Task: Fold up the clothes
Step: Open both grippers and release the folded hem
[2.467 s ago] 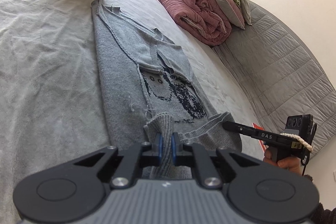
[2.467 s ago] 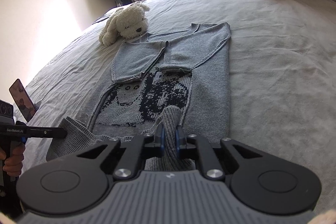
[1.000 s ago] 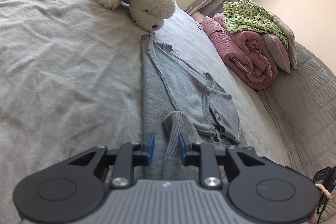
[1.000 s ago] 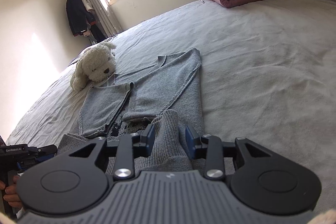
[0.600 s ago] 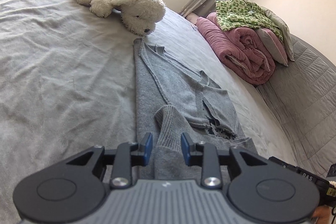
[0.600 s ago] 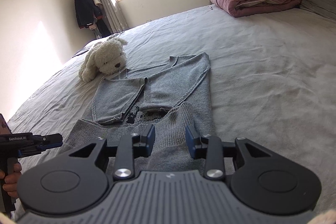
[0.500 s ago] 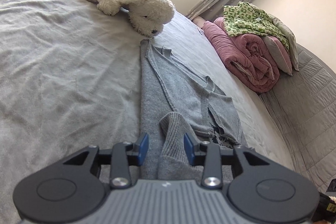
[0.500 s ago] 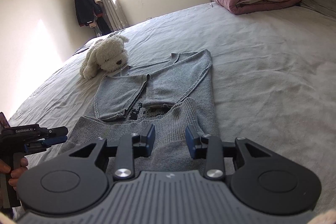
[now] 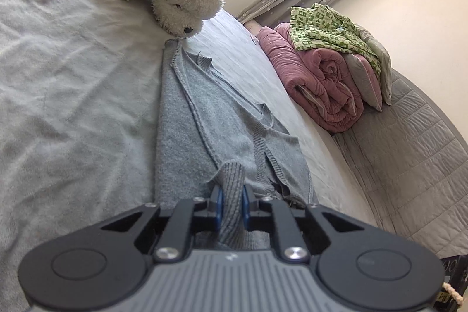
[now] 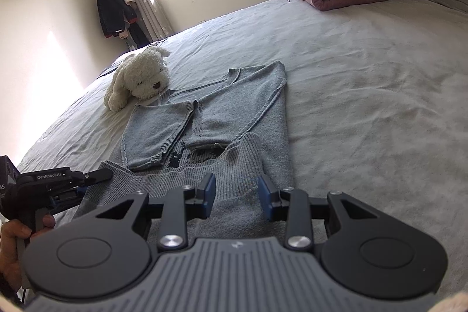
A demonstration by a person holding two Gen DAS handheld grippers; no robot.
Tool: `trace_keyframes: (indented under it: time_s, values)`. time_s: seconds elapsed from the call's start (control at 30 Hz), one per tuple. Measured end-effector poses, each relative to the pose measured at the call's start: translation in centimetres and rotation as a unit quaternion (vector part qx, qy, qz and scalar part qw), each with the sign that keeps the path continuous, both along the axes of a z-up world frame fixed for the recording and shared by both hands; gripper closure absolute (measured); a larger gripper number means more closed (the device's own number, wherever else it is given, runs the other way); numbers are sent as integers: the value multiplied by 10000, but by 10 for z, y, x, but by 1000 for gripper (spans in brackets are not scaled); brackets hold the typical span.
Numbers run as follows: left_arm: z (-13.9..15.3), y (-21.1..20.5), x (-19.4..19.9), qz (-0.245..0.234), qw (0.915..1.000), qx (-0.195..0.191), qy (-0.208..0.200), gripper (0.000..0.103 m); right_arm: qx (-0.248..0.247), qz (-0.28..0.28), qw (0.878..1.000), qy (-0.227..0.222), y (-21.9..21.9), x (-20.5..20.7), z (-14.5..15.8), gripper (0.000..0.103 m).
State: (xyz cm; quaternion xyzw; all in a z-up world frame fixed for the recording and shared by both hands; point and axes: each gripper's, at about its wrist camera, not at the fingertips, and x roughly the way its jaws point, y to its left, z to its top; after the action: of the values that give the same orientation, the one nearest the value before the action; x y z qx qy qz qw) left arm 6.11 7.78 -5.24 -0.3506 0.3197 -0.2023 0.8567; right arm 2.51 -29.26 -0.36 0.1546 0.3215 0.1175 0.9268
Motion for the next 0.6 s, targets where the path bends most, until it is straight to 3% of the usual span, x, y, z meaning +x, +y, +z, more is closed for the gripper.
trace_keyframes:
  time_s: [0.07,0.13,0.27,0.37,0.47,0.6]
  values:
    - [-1,5,-2,-14,9995,-310,-71,91,43,-42,10000,5,-2,2,0,66]
    - [-1,8,-2,88,9994,-342,-61,91,84,-82,9999,5,-3,4,0,66]
    - [-4,6,-1,466,9980,380,175,89,106,-100,9999,30,-2,6,-1,66]
    - [4,4,-3,531,9966,616,153,83,66,-89,9999,87,0,5,-3,66]
    - [19,1,-10,571,9944,886,-99,69,64,-89,9999,52,0,5,-1,66]
    - [32,-4,-24,450,9923,1081,-412,69,54,-46,10000,-61,2,2,3,66]
